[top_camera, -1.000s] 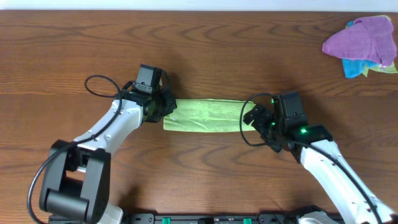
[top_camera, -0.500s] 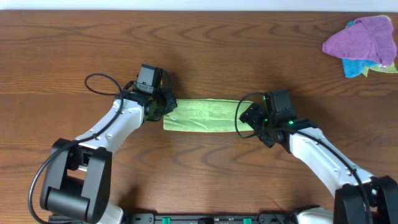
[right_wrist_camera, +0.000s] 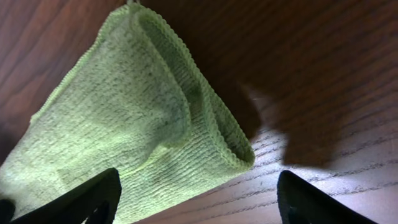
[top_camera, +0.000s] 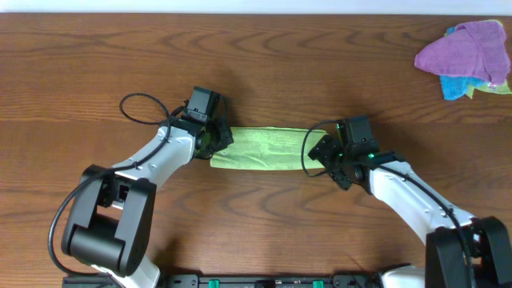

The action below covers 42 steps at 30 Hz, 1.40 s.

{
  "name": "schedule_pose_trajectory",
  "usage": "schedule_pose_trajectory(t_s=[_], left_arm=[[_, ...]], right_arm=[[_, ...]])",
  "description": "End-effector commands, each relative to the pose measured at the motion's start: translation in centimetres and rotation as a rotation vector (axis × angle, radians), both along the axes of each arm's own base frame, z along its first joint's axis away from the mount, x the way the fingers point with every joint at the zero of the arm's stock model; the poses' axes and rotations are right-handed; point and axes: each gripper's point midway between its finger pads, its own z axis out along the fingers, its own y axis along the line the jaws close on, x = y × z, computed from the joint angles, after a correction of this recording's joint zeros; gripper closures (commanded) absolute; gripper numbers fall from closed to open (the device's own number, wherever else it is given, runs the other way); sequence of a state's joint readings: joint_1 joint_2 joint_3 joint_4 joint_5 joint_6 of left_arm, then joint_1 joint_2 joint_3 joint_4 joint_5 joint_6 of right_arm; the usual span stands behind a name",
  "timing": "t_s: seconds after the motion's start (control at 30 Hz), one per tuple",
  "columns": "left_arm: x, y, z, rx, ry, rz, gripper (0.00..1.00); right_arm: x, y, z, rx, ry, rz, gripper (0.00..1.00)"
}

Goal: Fold the cloth
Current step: 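Grasp the green strip's left and right ends with both grippers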

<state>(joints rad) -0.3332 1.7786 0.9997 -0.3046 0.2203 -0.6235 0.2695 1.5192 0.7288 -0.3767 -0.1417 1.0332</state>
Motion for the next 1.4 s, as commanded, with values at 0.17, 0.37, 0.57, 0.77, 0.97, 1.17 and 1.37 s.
schedule_pose_trajectory(t_s=[0.17, 0.37, 0.57, 0.77, 0.97, 1.17, 1.37], left_arm=[[0.4, 0.1, -0.7, 0.024, 0.005, 0.004, 0.94], [0.4, 0.1, -0.7, 0.022, 0.007, 0.007, 0.94], [0.4, 0.2, -0.7, 0.023, 0.007, 0.007, 0.94], [0.3, 0.2, -0.8, 0.025, 0.011, 0.007, 0.94], [0.1, 0.4, -0.9, 0.035, 0.019, 0.01, 0.94], [0.0, 0.7, -1.0, 0.055, 0.023, 0.015, 0.94], [-0.3, 0.9, -1.3, 0.064, 0.03, 0.018, 0.94]], right_arm=[[-0.1, -0.8, -1.4, -0.031, 0.025, -0.027, 0.24], [0.3, -0.6, -2.3, -0.031, 0.029, -0.027, 0.3], [0.5, -0.7, -2.8, -0.036, 0.032, -0.028, 0.39], [1.1, -0.7, -2.6, -0.041, 0.002, -0.022, 0.54], [1.3, -0.8, -2.5, -0.057, -0.011, -0.002, 0.65], [1.2, -0.7, -2.5, -0.057, -0.014, 0.012, 0.79], [1.3, -0.7, -2.5, -0.057, -0.017, 0.016, 0.89]])
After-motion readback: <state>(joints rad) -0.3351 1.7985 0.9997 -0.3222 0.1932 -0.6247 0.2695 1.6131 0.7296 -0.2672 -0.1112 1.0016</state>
